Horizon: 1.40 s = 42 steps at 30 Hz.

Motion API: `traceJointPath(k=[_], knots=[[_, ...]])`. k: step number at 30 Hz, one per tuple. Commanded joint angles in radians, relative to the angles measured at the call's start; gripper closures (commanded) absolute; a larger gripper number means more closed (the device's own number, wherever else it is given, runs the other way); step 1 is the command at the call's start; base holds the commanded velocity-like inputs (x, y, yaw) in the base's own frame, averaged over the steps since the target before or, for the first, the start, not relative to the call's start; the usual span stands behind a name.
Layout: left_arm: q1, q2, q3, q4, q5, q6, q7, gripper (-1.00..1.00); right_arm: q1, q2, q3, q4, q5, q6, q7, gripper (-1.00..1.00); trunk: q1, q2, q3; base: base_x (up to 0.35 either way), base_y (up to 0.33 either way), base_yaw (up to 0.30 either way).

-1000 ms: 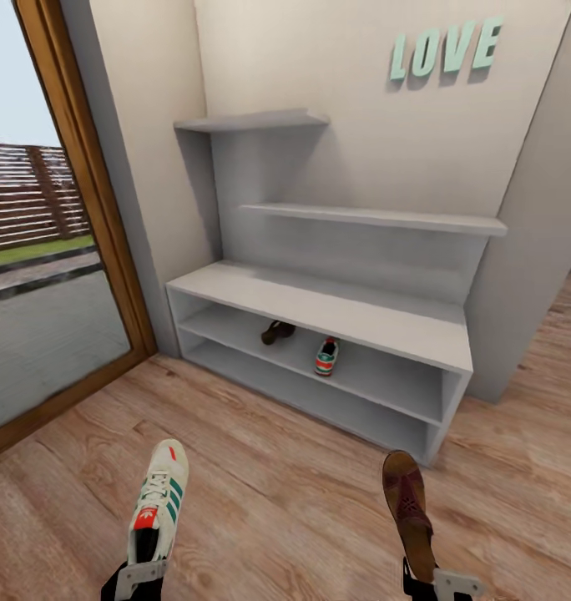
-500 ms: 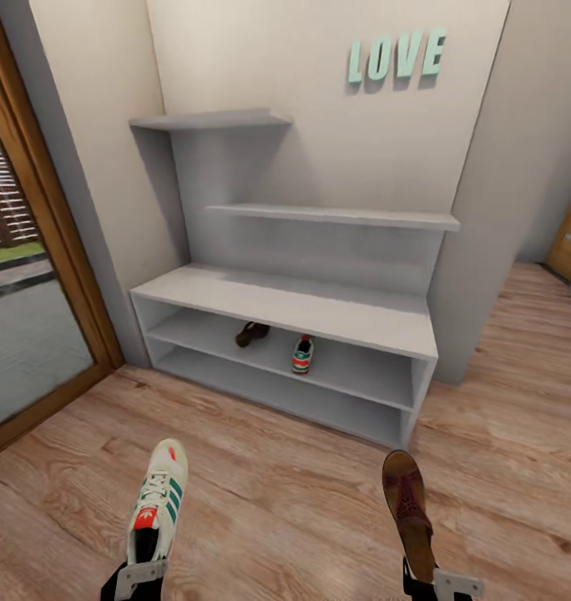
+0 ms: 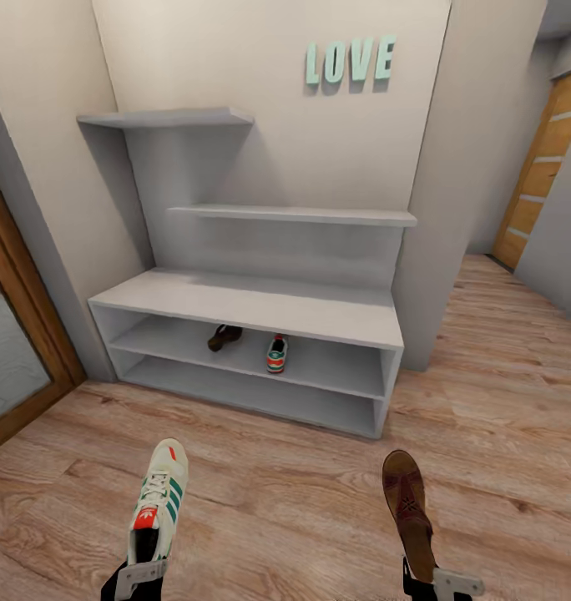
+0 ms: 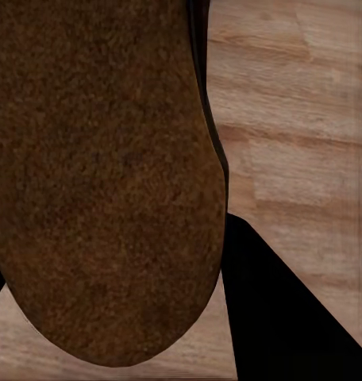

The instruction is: Pick up the two gym shoes and the two sandals from the corridor floor and place them onto the hallstand (shoe rack) in the corridor, making sure they are on the rack and not on the floor. Arrange them so the two gym shoes are next to each other and the two sandals are next to each other.

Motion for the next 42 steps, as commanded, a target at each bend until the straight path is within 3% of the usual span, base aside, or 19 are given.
traceJointPath(k=[1,17,42], knots=[[-0.001,-0.001,0.009,0.000,-0.007,-0.004,-0.006,1.00,-0.001,0.000,-0.004,0.001,0.007,-0.002,-0.003,1.00,0.000,0.000,-0.001,0.000,0.000,-0.264],[-0.001,-0.002,0.009,-0.001,-0.008,-0.004,-0.006,1.00,-0.001,0.000,-0.004,0.001,0.007,-0.002,-0.003,1.00,0.000,0.000,-0.001,0.000,-0.114,-0.264],[-0.001,-0.001,0.008,0.000,-0.008,-0.003,-0.006,1.00,-0.001,0.000,-0.004,0.000,0.007,-0.002,-0.003,1.00,0.000,0.000,-0.001,0.000,-0.004,-0.264]])
